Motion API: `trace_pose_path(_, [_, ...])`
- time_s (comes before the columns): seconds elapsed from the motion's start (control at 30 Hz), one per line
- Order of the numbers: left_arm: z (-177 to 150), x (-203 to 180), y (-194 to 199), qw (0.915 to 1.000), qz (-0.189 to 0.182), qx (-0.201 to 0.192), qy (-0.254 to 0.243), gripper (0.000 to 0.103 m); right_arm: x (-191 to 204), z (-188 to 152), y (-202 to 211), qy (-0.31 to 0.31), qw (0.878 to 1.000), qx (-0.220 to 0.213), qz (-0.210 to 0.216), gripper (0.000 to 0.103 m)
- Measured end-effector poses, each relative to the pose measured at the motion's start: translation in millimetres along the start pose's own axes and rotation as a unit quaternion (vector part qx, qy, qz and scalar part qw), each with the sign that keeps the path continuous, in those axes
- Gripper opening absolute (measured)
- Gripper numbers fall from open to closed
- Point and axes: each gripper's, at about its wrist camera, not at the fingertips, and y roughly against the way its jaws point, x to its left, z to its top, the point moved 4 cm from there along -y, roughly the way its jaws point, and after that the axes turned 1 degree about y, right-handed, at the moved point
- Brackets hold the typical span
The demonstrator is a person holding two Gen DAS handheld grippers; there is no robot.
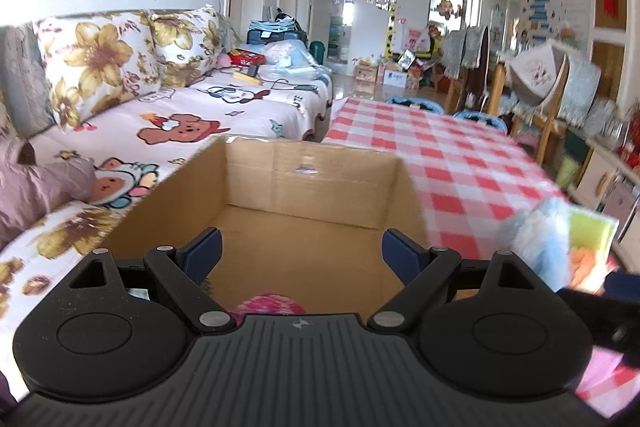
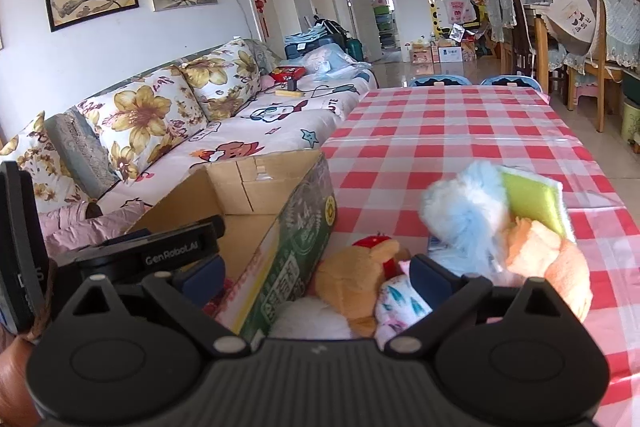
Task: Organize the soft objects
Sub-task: 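Move both tools back from the box to the pile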
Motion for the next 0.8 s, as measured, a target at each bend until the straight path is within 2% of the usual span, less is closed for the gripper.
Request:
trace_pose_path(0.2, [-5,1,9,0.9993,0.012,0.017,-0.032,0.103,-6,1,6,-0.006,1.0,-0.005,-0.003,0.099])
trace_pose_path(0.33, [-10,0,17,0.9982,0.017,0.012,-0.057,0.103,-8,1,9,-0.007,1.0,-0.008,-0.003,0.1])
trace_pose_path(0.8, [-19,0,34,0.9969,0.02,0.023,-0.072,0.103,-21,-3,17,-0.008,1.0,-0.007,-0.006,0.1])
